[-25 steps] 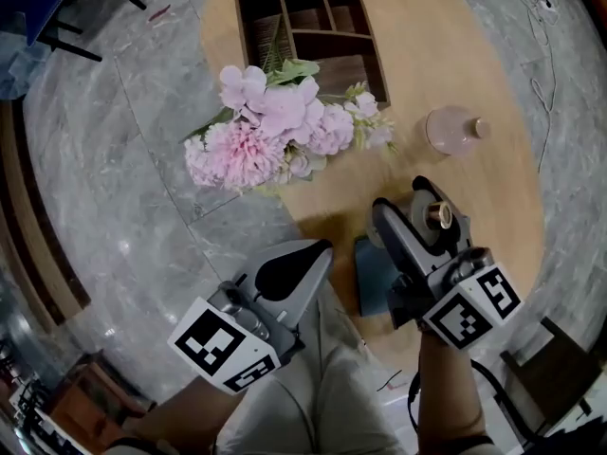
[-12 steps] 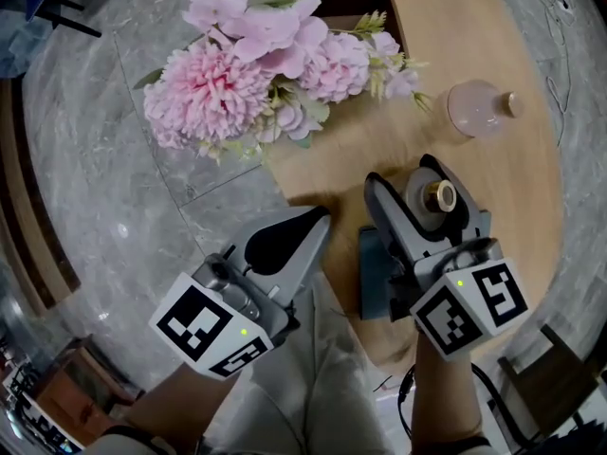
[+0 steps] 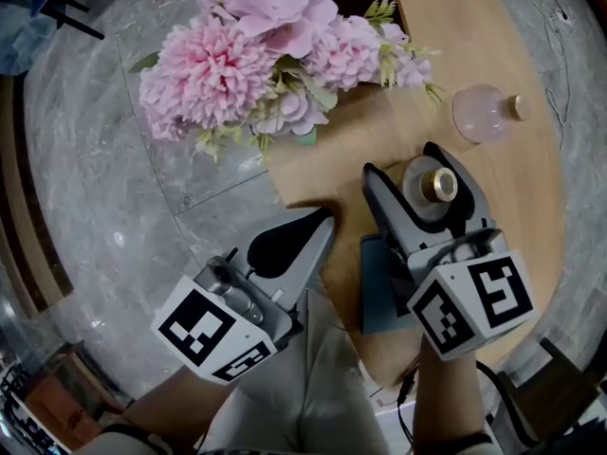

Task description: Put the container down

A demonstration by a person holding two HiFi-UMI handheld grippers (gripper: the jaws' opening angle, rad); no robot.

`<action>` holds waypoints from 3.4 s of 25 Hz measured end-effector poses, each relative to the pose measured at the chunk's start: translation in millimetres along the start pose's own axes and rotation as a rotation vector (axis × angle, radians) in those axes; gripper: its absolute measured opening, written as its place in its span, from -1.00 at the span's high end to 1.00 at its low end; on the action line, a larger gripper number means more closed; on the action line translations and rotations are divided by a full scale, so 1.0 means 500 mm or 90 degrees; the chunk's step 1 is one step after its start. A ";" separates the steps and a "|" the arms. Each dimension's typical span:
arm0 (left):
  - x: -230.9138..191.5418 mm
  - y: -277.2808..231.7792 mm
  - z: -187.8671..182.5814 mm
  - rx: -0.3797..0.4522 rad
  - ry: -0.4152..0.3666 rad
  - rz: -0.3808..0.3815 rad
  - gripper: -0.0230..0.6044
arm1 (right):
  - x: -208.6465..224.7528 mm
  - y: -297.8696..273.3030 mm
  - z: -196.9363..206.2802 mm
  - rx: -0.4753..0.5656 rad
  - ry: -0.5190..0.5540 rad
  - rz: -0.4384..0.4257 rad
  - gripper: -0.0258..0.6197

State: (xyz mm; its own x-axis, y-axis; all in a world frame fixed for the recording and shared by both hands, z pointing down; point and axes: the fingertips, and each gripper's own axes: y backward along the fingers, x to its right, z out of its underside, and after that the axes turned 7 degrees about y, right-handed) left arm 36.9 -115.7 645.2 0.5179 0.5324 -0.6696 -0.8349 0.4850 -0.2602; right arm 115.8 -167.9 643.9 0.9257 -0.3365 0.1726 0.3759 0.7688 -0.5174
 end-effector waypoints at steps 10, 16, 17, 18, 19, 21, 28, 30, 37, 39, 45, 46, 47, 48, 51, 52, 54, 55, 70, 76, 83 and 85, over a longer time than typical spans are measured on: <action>-0.014 -0.001 -0.001 0.014 0.002 0.031 0.88 | -0.016 -0.030 -0.010 -0.007 0.092 -0.006 -0.15; -0.021 0.000 0.002 0.018 0.008 0.030 0.88 | -0.023 -0.030 -0.002 -0.019 0.121 -0.007 -0.15; -0.021 0.000 0.003 0.019 0.008 0.030 0.88 | -0.025 -0.030 0.000 -0.021 0.131 -0.005 -0.15; -0.021 0.000 0.004 0.019 0.008 0.029 0.88 | -0.027 -0.030 0.001 -0.023 0.141 -0.003 -0.15; -0.022 -0.001 0.005 0.020 0.009 0.029 0.88 | -0.029 -0.030 0.003 -0.024 0.149 -0.002 -0.15; -0.025 -0.005 0.006 0.020 0.011 0.028 0.88 | -0.032 -0.030 0.005 -0.025 0.164 0.000 -0.15; -0.002 -0.002 -0.028 0.027 0.053 0.013 0.88 | -0.037 -0.032 0.019 -0.054 0.204 0.016 -0.15; 0.014 0.009 -0.047 0.041 0.056 0.020 0.88 | -0.035 -0.032 0.018 -0.054 0.203 0.019 -0.15; 0.027 0.060 -0.017 0.007 0.053 -0.008 0.88 | -0.029 -0.036 0.087 -0.150 0.221 0.020 -0.15; 0.029 0.074 0.008 -0.026 0.060 -0.021 0.88 | -0.027 -0.029 0.096 -0.161 0.216 0.013 -0.15; 0.076 0.146 -0.010 -0.098 0.080 -0.066 0.88 | -0.038 0.035 0.112 -0.281 0.172 -0.016 -0.15; 0.084 0.154 -0.030 -0.104 0.084 -0.081 0.88 | -0.040 0.050 0.107 -0.299 0.167 -0.019 -0.15; 0.090 0.157 -0.054 -0.111 0.089 -0.096 0.88 | -0.044 0.064 0.097 -0.310 0.164 -0.022 -0.15; 0.096 0.156 -0.079 -0.120 0.091 -0.110 0.88 | -0.048 0.077 0.082 -0.317 0.158 -0.024 -0.15; 0.136 0.149 -0.156 -0.148 0.069 -0.134 0.88 | -0.072 0.131 0.034 -0.343 0.117 -0.033 -0.15; 0.161 0.152 -0.179 -0.153 0.059 -0.136 0.88 | -0.083 0.157 0.016 -0.350 0.102 -0.038 -0.15; 0.221 0.159 -0.233 -0.146 0.042 -0.129 0.88 | -0.099 0.211 -0.036 -0.351 0.079 -0.047 -0.15; 0.254 0.158 -0.270 -0.130 0.031 -0.118 0.88 | -0.097 0.231 -0.075 -0.340 0.067 -0.047 -0.15; 0.680 0.184 -0.786 0.165 -0.204 0.042 0.88 | -0.044 0.474 -0.750 0.073 -0.017 -0.045 -0.14; 0.748 0.213 -0.858 0.195 -0.243 0.073 0.88 | -0.073 0.562 -0.864 0.181 0.035 -0.026 -0.14; 0.785 0.211 -0.851 0.212 -0.265 0.095 0.88 | -0.088 0.668 -0.922 0.291 0.168 0.094 0.77; 0.787 0.210 -0.844 0.213 -0.268 0.092 0.88 | -0.093 0.686 -0.933 0.316 0.172 0.094 0.77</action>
State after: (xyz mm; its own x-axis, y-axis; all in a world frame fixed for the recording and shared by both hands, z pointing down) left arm 74.2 -148.2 60.9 0.4900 0.8077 -0.3278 -0.8336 0.5442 0.0948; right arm 182.4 -142.2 67.7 0.9509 -0.2827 -0.1260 0.2779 0.9591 -0.0540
